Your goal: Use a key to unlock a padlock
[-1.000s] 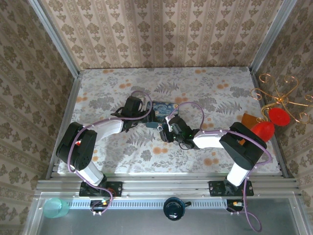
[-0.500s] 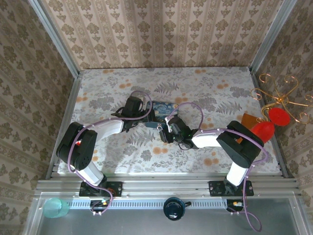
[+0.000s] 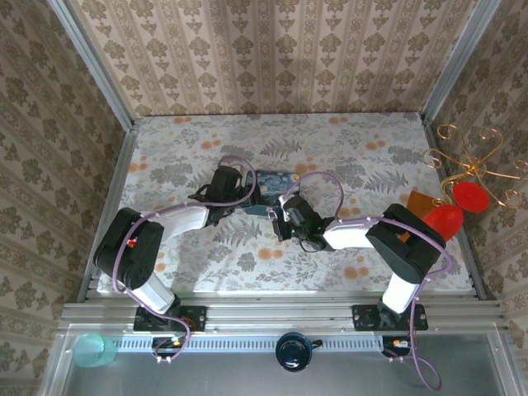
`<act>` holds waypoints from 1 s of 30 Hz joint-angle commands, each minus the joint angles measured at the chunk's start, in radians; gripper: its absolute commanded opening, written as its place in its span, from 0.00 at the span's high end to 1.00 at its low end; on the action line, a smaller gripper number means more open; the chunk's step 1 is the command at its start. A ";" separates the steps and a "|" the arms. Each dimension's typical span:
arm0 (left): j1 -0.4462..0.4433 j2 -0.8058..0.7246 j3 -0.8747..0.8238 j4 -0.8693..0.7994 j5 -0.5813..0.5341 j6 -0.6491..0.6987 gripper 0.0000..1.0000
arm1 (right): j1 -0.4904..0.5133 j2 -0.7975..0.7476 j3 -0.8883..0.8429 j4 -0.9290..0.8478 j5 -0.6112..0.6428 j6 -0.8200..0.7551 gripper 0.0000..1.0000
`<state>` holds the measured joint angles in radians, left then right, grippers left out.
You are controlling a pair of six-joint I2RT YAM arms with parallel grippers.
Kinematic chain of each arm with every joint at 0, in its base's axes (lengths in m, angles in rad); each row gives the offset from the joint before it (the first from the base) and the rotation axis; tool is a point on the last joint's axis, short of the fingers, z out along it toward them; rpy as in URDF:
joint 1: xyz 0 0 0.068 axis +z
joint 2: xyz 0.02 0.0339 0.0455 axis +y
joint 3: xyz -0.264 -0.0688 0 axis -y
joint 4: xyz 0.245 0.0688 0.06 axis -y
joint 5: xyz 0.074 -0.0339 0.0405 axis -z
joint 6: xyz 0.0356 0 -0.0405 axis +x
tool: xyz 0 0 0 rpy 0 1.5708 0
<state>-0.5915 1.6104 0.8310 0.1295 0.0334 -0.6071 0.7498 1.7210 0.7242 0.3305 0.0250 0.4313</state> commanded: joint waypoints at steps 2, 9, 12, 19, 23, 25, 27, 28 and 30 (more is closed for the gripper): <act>-0.045 0.015 -0.071 -0.092 -0.113 -0.066 0.41 | 0.010 -0.050 -0.053 0.072 0.136 0.134 0.97; -0.179 0.011 -0.114 0.010 -0.177 -0.201 0.42 | 0.008 -0.029 -0.087 0.186 0.236 0.373 0.98; -0.213 0.019 -0.132 0.039 -0.207 -0.250 0.42 | -0.007 -0.031 -0.091 0.199 0.275 0.454 0.99; -0.272 0.046 -0.110 0.013 -0.271 -0.291 0.42 | -0.045 -0.032 -0.079 0.141 0.344 0.627 0.99; -0.274 0.064 -0.098 0.013 -0.270 -0.304 0.42 | -0.079 -0.016 -0.059 0.147 0.304 0.649 0.99; -0.274 0.069 -0.088 0.006 -0.271 -0.305 0.42 | -0.089 -0.012 -0.044 0.145 0.277 0.643 0.99; -0.275 0.073 -0.074 -0.006 -0.282 -0.304 0.42 | -0.103 -0.012 -0.023 0.131 0.248 0.640 0.98; -0.276 0.075 -0.070 -0.010 -0.285 -0.304 0.42 | -0.109 -0.014 -0.016 0.120 0.238 0.638 0.98; -0.275 0.080 -0.063 -0.012 -0.287 -0.303 0.42 | -0.121 -0.020 0.011 0.084 0.207 0.611 0.98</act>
<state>-0.8581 1.6436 0.7815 0.2848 -0.2459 -0.9161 0.6556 1.7039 0.6750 0.4255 0.2287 1.0351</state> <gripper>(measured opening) 0.578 0.135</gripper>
